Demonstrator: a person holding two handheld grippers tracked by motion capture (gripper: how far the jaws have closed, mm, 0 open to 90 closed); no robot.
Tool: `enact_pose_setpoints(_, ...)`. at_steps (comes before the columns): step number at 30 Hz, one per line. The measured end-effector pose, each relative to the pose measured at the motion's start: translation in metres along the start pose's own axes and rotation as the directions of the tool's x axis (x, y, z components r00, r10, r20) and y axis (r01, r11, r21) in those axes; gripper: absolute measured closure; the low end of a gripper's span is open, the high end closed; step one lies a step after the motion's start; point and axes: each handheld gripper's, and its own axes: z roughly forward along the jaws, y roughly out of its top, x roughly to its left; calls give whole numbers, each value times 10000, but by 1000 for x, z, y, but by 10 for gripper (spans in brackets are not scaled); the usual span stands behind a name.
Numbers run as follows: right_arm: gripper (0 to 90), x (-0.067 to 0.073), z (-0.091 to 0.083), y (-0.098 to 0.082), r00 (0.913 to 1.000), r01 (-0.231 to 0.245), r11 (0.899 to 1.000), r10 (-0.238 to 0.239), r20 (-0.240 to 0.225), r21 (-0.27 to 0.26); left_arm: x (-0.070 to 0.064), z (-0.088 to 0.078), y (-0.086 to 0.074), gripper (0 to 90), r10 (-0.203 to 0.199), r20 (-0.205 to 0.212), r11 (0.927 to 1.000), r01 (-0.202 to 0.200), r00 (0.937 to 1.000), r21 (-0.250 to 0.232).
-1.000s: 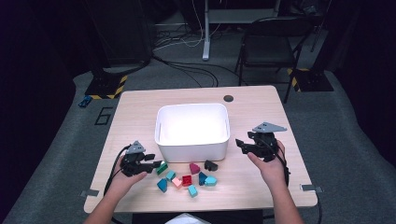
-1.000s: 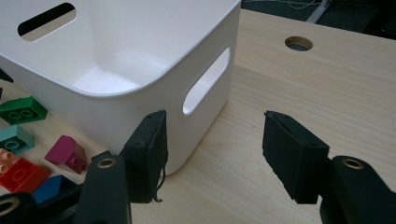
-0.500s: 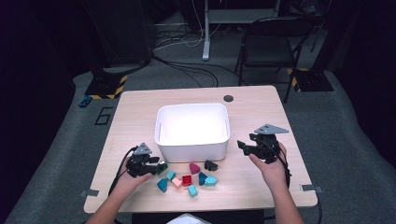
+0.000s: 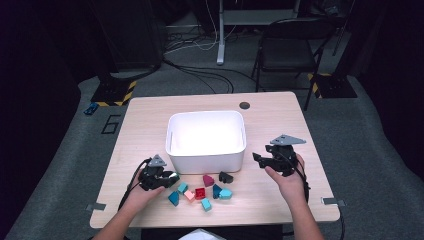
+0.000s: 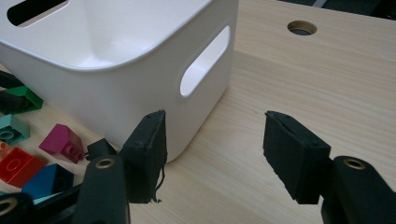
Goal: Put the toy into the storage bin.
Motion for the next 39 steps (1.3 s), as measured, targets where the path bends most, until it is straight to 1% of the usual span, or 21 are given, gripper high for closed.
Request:
enact_pose_setpoints(1,390,0,0,0,10000,0,10000,0,0,0,1,0,0,641,147,-51,9999,-147,9999,36)
enact_pose_setpoints(4,390,-1,1,-1,10000,-12,10000,12,23,11,2,-2,1,657,61,-101,10000,-61,9999,15)
enact_pose_setpoints(7,390,-2,0,-2,10000,-92,10000,92,37,-17,2,-4,2,659,151,-152,9999,-150,9998,57)
enact_pose_setpoints(9,390,-3,1,-3,9999,-142,9999,142,45,5,2,-6,3,659,59,-138,10000,-59,9999,0)
enact_pose_setpoints(10,390,-3,1,-3,9999,-141,9999,140,42,4,2,-10,4,659,-111,-103,9997,109,9999,-211)
enact_pose_setpoints(13,388,-4,2,-4,9999,-145,9999,145,29,56,4,-15,5,659,-80,-48,9996,79,10000,-257)
enact_pose_setpoints(15,387,-5,3,-6,9999,-158,9998,158,33,139,8,-23,8,659,-167,98,9993,170,9998,-338)
enact_pose_setpoints(16,387,-5,2,-6,9998,-198,9997,198,41,157,8,-23,8,659,-167,98,9993,170,9998,-338)
enact_pose_setpoints(18,387,-6,2,-8,9995,-298,9994,297,46,193,13,-32,11,659,-348,143,9980,355,9993,-530)
enact_pose_setpoints(22,387,-8,3,-11,9994,-332,9991,330,64,267,17,-41,13,660,-451,128,9966,458,9989,-682)
enact_pose_setpoints(23,387,-8,4,-11,9994,-332,9990,331,49,286,17,-43,14,660,-544,109,9956,551,9985,-760)
enact_pose_setpoints(24,387,-8,5,-12,9994,-339,9989,338,53,309,18,-45,15,660,-508,90,9958,514,9987,-751)
enact_pose_setpoints(27,387,-8,7,-14,9995,-331,9987,331,-3,390,20,-51,18,660,-617,146,9949,627,9980,-785)
enact_pose_setpoints(29,387,-7,9,-15,9995,-301,9985,305,-69,457,21,-56,21,660,-490,86,9957,495,9988,-784)
enact_pose_setpoints(30,387,-6,9,-15,9994,-347,9981,351,-68,509,21,-58,23,661,-519,69,9950,523,9986,-851)
enact_pose_setpoints(31,387,-6,10,-15,9997,-234,9985,239,-89,499,21,-61,25,661,-521,72,9950,525,9986,-847)
enact_pose_setpoints(32,388,-5,12,-16,9998,-162,9984,170,-131,533,21,-66,28,661,-401,-30,9953,397,9992,-883)
enact_pose_setpoints(34,388,-4,12,-17,9996,-217,9979,226,-143,604,21,-69,29,660,-347,-56,9958,341,9994,-852)
enact_pose_setpoints(35,388,-3,13,-17,9997,-211,9979,219,-138,606,21,-71,31,660,-429,-44,9949,423,9991,-921)
enact_pose_setpoints(37,388,-3,15,-18,9997,-169,9978,180,-173,641,23,-81,35,661,-357,11,9948,356,9994,-958)
enact_pose_setpoints(39,388,-3,15,-18,9998,-139,9978,150,-165,643,22,-83,37,661,-412,22,9941,412,9991,-1006)
